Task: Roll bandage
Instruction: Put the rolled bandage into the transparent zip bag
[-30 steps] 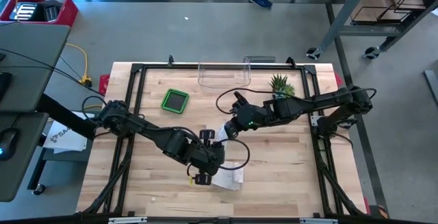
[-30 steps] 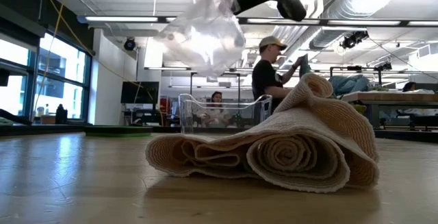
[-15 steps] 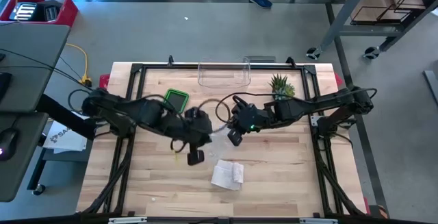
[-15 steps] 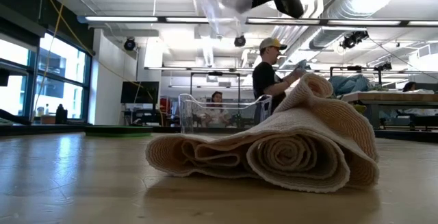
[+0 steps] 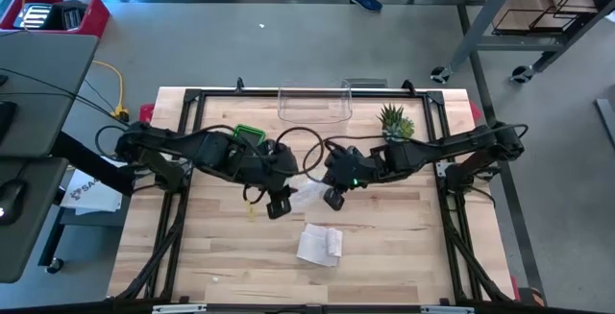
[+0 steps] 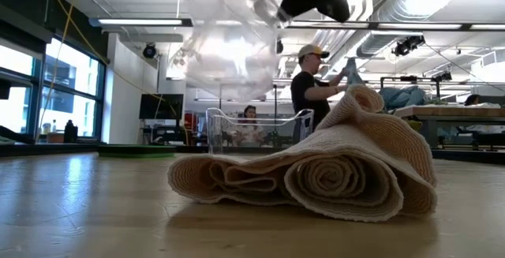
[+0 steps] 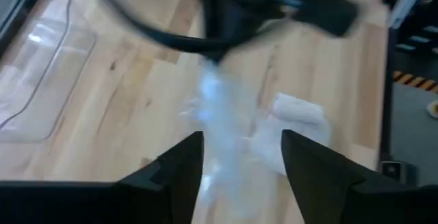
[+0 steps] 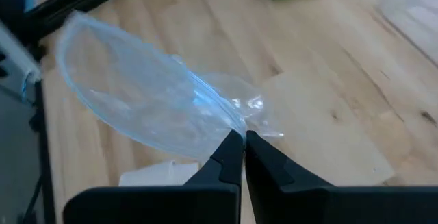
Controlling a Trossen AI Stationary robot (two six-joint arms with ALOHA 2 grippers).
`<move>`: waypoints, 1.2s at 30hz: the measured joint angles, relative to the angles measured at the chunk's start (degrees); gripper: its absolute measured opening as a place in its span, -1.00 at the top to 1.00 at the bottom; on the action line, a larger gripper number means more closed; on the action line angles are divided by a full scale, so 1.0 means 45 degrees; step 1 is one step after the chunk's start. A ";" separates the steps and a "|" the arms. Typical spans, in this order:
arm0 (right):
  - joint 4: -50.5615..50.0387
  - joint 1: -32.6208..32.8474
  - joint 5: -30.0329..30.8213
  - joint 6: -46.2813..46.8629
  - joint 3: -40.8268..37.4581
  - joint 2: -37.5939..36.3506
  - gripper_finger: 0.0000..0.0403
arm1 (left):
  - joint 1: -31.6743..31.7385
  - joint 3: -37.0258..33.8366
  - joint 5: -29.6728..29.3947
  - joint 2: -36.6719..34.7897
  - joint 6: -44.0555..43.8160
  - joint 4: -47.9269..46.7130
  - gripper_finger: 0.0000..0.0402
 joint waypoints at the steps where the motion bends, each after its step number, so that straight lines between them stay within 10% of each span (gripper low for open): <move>1: 0.0069 0.0103 -0.0038 -0.0185 0.0000 0.0002 1.00 | 0.0100 0.0000 -0.0005 0.0037 0.0036 -0.0087 0.03; 27: 0.0401 0.0592 0.0218 -0.0706 0.0015 -0.0001 1.00 | 0.0403 -0.0010 -0.0091 0.2145 0.0556 -0.1178 0.00; 36: 0.1050 0.0594 0.0102 -0.1230 0.0019 -0.0006 1.00 | 0.0562 -0.0010 -0.0136 0.2150 0.0817 -0.1327 0.81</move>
